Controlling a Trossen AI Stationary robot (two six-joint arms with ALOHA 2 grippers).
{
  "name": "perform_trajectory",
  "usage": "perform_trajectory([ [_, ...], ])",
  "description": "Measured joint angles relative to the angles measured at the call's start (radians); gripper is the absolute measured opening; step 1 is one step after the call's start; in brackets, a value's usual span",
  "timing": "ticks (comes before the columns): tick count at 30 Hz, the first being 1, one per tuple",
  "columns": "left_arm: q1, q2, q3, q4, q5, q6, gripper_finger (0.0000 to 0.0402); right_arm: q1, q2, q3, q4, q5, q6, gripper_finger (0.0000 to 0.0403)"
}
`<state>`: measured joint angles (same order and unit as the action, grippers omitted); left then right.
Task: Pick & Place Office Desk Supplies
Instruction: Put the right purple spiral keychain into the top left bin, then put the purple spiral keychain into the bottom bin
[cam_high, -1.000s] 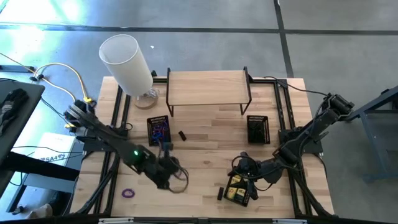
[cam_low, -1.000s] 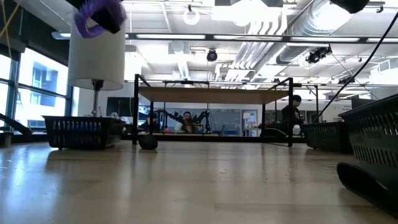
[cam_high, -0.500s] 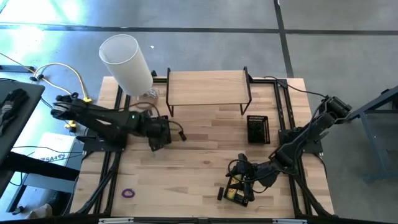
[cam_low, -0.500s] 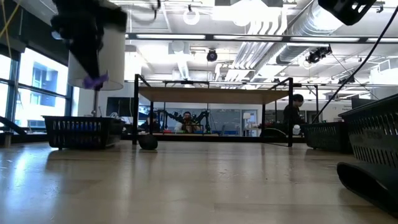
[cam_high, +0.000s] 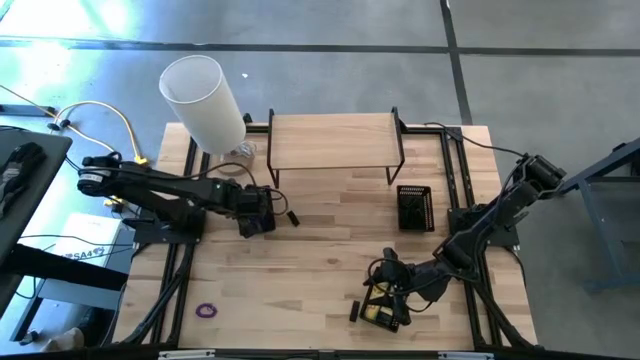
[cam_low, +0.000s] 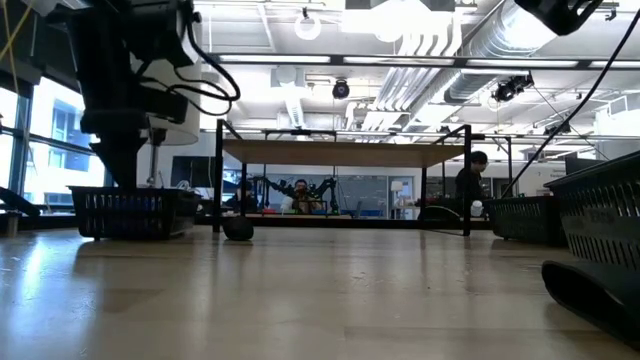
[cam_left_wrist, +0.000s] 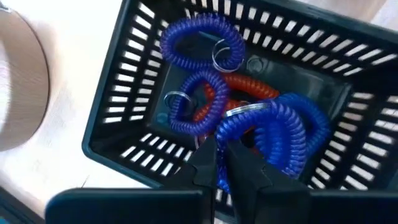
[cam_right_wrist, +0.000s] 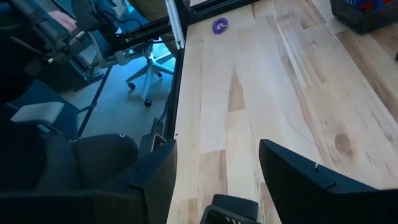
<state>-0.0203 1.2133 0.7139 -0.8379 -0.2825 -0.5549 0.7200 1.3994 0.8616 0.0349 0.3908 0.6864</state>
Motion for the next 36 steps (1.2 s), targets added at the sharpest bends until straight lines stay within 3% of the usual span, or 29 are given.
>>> perform_trajectory([
  [5,0.006,0.01,0.0,0.021,-0.001,0.0,0.0039,0.0,0.0,0.0,0.0,0.003,-0.01,0.0215],
  [15,0.006,0.008,0.001,0.06,-0.025,-0.013,0.0123,0.0,0.0,0.001,-0.001,0.002,-0.011,0.0215],
  [25,-0.047,0.008,0.144,-0.078,-0.018,-0.001,0.0118,0.0,0.0,0.001,-0.001,0.052,-0.025,0.0215],
  [27,-0.085,0.008,0.186,-0.101,0.022,-0.003,0.0116,0.0,0.0,0.001,0.0,0.056,-0.043,0.0215],
  [33,-0.26,0.007,0.232,-0.099,0.343,-0.105,0.0115,0.0,0.0,0.001,-0.001,0.056,-0.069,0.0215],
  [36,-0.375,0.007,0.232,-0.104,0.401,-0.199,0.0115,-0.001,0.0,0.001,0.0,0.057,-0.094,0.0215],
])
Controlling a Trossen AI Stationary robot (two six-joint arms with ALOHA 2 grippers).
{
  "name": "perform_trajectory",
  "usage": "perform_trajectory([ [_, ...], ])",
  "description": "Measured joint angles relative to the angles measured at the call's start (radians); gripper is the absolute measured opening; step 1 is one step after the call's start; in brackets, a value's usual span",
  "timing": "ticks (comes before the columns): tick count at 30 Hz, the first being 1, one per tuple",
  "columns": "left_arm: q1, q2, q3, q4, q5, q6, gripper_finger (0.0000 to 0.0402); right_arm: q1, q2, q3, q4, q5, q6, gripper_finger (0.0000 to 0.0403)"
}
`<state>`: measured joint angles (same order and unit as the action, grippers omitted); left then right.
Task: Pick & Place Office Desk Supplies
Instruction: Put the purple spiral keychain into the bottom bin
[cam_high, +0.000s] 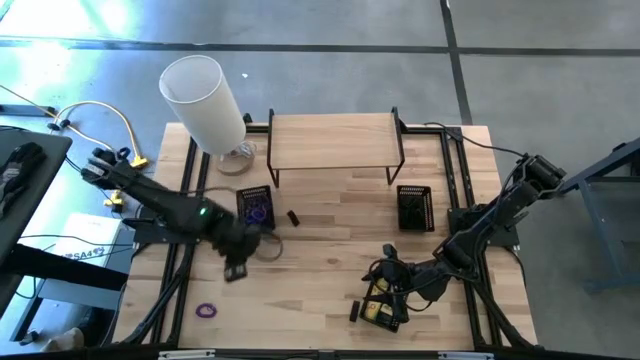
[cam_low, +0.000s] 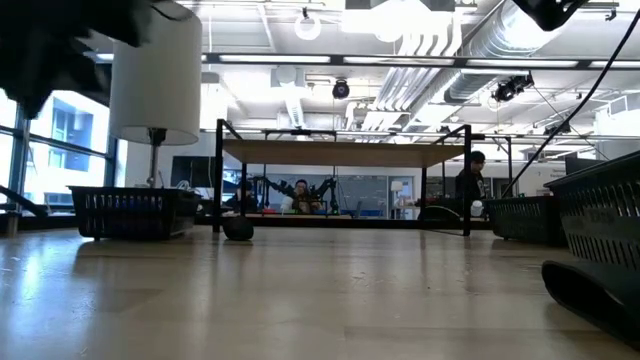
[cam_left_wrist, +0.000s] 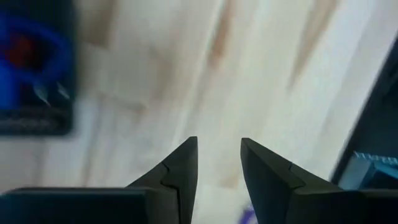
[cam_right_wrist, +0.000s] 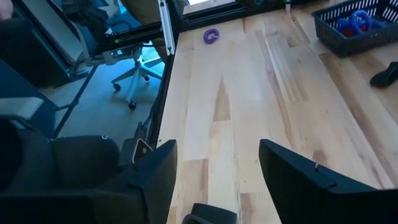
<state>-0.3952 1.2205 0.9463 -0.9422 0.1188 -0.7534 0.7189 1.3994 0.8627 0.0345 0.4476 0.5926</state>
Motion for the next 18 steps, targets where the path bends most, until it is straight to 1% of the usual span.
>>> perform_trajectory([
  [3,-0.124,0.0,0.0,0.0,-0.02,-0.116,0.0115,-0.006,0.0,0.0,0.0,0.003,-0.021,0.0215],
  [6,-0.237,0.0,0.0,0.001,-0.079,-0.244,0.0115,-0.016,0.0,0.0,0.0,0.003,-0.021,0.0215],
  [9,-0.34,0.0,0.0,0.0,-0.156,-0.435,0.0115,-0.022,0.0,0.0,0.0,0.003,-0.017,0.0215],
  [14,-0.483,0.016,0.0,0.0,-0.241,-0.725,0.0115,-0.021,0.0,0.0,0.0,-0.001,-0.016,0.0215],
  [16,-0.537,0.037,0.0,0.0,-0.255,-0.845,0.0115,-0.021,0.0,0.0,0.0,-0.001,-0.014,0.0215],
  [18,-0.587,0.068,-0.001,0.0,-0.243,-1.009,0.0115,-0.021,0.0,0.0,0.0,-0.001,-0.014,0.0215],
])
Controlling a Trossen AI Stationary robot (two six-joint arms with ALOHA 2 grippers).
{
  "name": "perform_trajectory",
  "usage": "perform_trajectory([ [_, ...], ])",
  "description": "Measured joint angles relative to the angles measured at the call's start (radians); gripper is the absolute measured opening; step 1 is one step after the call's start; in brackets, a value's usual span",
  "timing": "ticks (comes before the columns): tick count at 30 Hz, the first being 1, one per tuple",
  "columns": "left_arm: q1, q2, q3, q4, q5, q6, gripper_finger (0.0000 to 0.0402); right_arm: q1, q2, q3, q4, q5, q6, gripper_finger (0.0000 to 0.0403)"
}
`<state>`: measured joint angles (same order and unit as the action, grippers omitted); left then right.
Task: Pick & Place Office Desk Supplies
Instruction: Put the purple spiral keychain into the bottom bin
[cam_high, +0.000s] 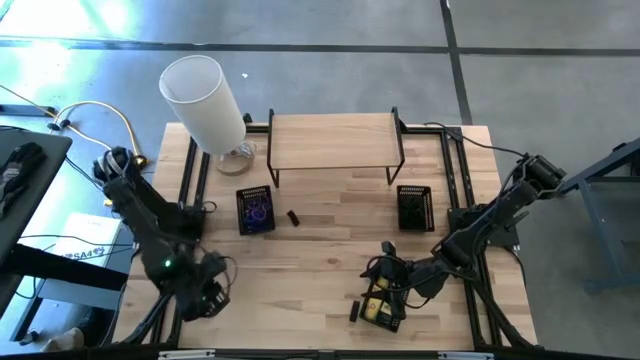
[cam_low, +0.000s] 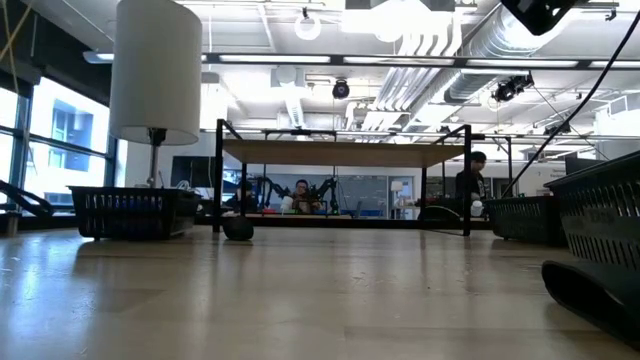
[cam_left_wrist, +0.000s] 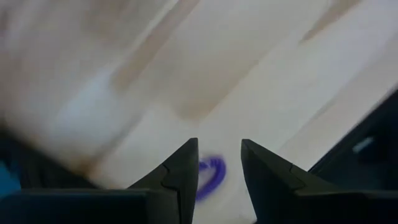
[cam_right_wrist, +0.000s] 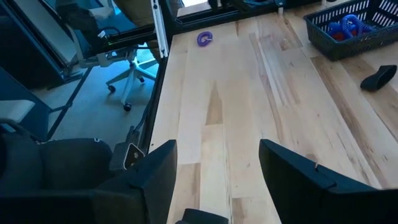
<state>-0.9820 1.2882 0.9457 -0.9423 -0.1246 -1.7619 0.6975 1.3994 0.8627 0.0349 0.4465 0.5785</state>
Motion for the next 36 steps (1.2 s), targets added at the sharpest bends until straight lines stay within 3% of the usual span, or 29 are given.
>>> perform_trajectory([
  [3,-0.042,0.04,-0.001,0.0,0.048,-0.179,0.0115,0.0,0.0,0.0,0.0,0.0,0.004,0.0215],
  [6,-0.06,0.083,-0.001,0.006,0.101,-0.198,0.0115,0.0,0.0,0.0,0.002,0.0,0.004,0.0215],
  [10,-0.086,0.141,-0.001,0.011,0.153,-0.042,0.0115,0.0,0.0,0.0,0.016,0.0,0.004,0.0215],
  [18,-0.098,0.251,-0.001,0.022,0.155,0.369,0.0115,0.003,0.0,0.0,0.059,-0.003,0.007,0.0215],
  [28,-0.099,0.329,-0.001,0.093,0.275,0.509,0.0115,0.003,0.0,0.0,0.062,0.002,0.031,0.0215],
  [36,-0.163,0.329,-0.001,0.114,0.148,0.507,0.0115,0.002,0.0,0.0,0.075,0.052,0.03,0.0215],
])
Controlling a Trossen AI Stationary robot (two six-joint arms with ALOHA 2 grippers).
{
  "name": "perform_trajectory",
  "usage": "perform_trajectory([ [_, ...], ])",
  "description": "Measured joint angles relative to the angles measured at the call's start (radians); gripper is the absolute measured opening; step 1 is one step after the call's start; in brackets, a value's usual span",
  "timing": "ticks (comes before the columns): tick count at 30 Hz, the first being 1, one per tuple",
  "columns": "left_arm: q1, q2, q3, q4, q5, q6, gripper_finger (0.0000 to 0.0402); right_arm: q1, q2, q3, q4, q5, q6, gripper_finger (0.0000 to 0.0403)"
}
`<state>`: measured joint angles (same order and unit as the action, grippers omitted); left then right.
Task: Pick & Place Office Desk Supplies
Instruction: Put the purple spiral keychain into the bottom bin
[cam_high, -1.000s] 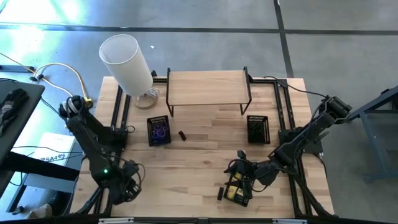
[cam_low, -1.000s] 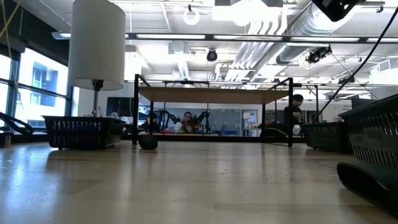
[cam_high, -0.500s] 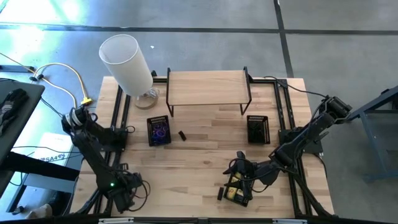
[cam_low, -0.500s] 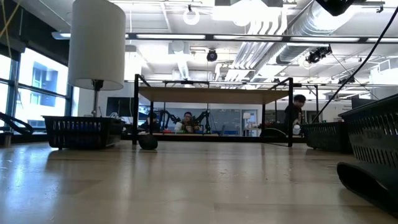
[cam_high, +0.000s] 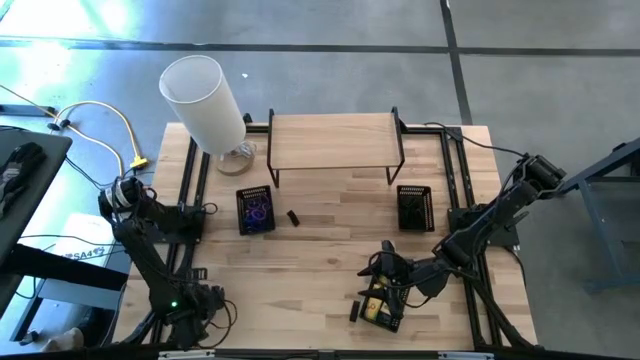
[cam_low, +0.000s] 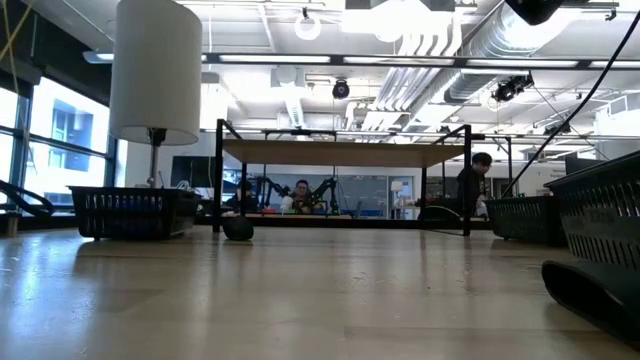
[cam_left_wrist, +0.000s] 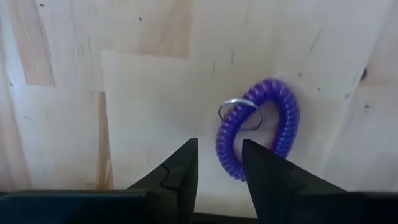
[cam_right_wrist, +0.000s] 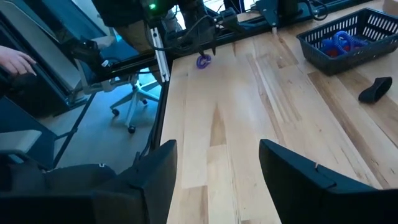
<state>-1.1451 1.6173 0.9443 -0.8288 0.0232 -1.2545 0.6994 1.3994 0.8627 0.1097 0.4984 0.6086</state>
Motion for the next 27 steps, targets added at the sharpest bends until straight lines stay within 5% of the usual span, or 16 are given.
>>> perform_trajectory([
  [12,-0.08,0.054,-0.002,0.015,-0.101,-0.011,0.0109,0.0,0.0,0.0,0.001,0.0,0.0,0.0215],
  [20,-0.062,0.103,-0.002,0.013,-0.049,-0.017,0.0019,0.0,0.0,0.0,0.004,0.0,0.0,0.0215],
  [27,0.006,0.049,0.027,-0.017,-0.098,0.045,0.0004,0.0,0.0,0.0,0.004,0.0,-0.001,0.0215],
])
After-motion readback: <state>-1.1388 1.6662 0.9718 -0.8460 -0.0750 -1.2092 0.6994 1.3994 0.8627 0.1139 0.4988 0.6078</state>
